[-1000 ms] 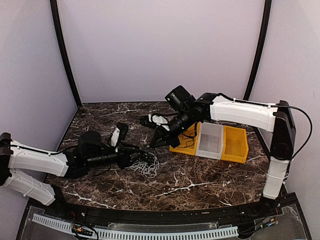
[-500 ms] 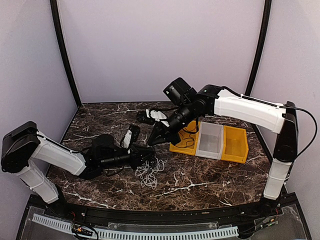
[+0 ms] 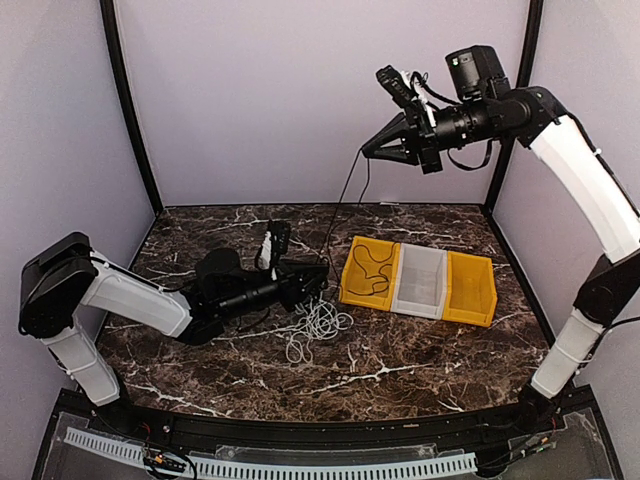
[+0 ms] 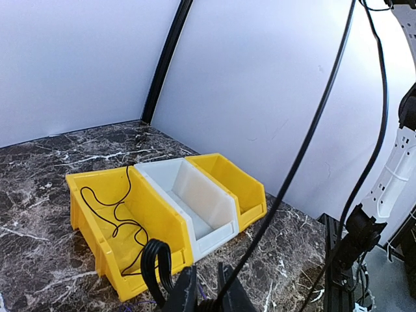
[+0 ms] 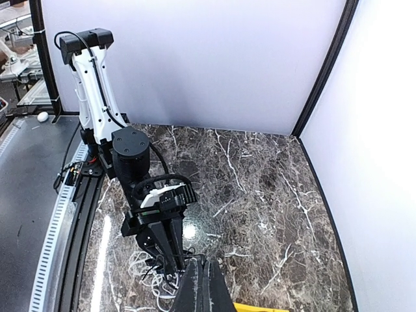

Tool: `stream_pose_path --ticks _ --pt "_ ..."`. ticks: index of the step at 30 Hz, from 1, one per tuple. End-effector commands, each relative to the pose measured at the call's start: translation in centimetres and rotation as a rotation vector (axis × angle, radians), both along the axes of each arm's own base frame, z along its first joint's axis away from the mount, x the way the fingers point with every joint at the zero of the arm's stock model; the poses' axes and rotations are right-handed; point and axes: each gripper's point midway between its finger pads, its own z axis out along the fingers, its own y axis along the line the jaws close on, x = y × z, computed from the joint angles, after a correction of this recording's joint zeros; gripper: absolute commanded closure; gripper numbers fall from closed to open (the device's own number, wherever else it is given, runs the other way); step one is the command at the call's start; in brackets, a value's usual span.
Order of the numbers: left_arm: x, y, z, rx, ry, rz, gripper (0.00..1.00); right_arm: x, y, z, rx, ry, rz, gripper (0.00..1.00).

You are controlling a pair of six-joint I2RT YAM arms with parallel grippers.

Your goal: Untangle the cables

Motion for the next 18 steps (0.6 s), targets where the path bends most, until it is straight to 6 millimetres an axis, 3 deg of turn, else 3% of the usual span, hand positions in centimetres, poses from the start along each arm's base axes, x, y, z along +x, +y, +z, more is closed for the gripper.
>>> stream_pose_path --ticks 1,6,9,11,18 --pt "-0.5 2.1 -11.5 0.342 0.215 0.034 0.88 -4.1 -3.5 10.3 0.25 -0.195 0.097 1.0" --pt "0.2 2.5 -14.3 0.453 0.246 0.072 0.83 -5.9 -6.0 12.9 0.304 -0.219 0.136 1.0" --pt "0.9 3.6 -16.0 0.534 0.266 0.132 0.67 -6.8 -7.0 13.4 0.326 -0.19 0.178 1.0" --pt "1.1 4.3 -16.5 0.565 0.266 0.167 0.64 -6.9 -7.1 13.2 0.326 -0.179 0.182 1.0" --pt "0.5 5.6 -16.9 0.589 0.271 0.181 0.67 -6.6 -6.5 12.1 0.331 -0.093 0.229 1.0"
